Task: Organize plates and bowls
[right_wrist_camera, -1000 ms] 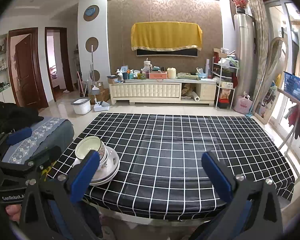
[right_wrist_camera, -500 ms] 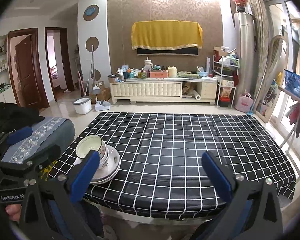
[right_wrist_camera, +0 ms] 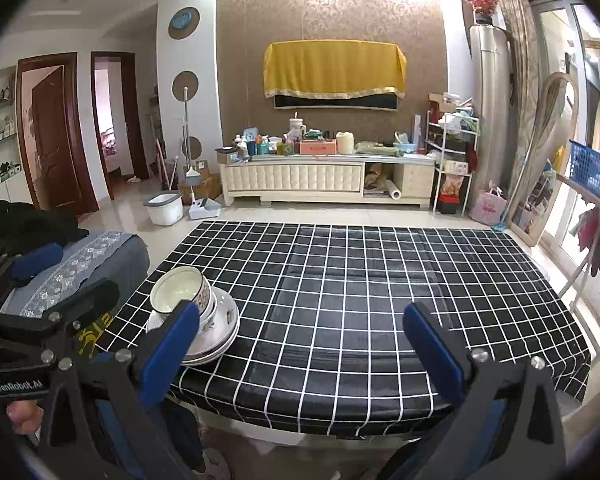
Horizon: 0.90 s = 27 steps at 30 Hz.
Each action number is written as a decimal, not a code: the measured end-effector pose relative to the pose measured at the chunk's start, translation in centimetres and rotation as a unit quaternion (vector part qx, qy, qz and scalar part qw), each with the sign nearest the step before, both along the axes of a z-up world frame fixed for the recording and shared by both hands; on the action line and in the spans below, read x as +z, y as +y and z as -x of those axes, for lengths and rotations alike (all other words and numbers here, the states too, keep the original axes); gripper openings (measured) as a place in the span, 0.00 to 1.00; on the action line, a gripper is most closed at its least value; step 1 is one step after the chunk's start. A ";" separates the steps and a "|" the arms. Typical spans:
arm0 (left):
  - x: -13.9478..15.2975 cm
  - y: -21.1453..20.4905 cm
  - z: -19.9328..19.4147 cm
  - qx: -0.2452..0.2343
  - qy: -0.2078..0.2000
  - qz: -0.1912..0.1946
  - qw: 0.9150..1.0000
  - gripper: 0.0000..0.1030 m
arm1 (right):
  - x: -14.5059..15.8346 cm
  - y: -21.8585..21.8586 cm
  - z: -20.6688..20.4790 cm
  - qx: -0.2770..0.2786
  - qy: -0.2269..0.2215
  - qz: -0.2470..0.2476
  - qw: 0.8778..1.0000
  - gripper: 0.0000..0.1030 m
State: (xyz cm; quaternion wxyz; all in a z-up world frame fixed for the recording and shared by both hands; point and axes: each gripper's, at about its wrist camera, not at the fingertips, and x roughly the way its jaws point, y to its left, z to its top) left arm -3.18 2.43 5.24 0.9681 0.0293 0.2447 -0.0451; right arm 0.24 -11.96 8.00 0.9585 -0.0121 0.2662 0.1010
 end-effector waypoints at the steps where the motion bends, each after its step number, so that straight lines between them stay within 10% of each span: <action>1: 0.0 0.0 0.0 0.001 -0.001 -0.002 1.000 1.00 | 0.0 0.0 0.0 0.000 0.000 0.000 1.000 1.00; 27: -0.3 0.2 -0.1 -0.002 0.017 0.002 1.000 1.00 | -0.3 0.2 -0.1 -0.004 0.006 0.007 1.000 1.00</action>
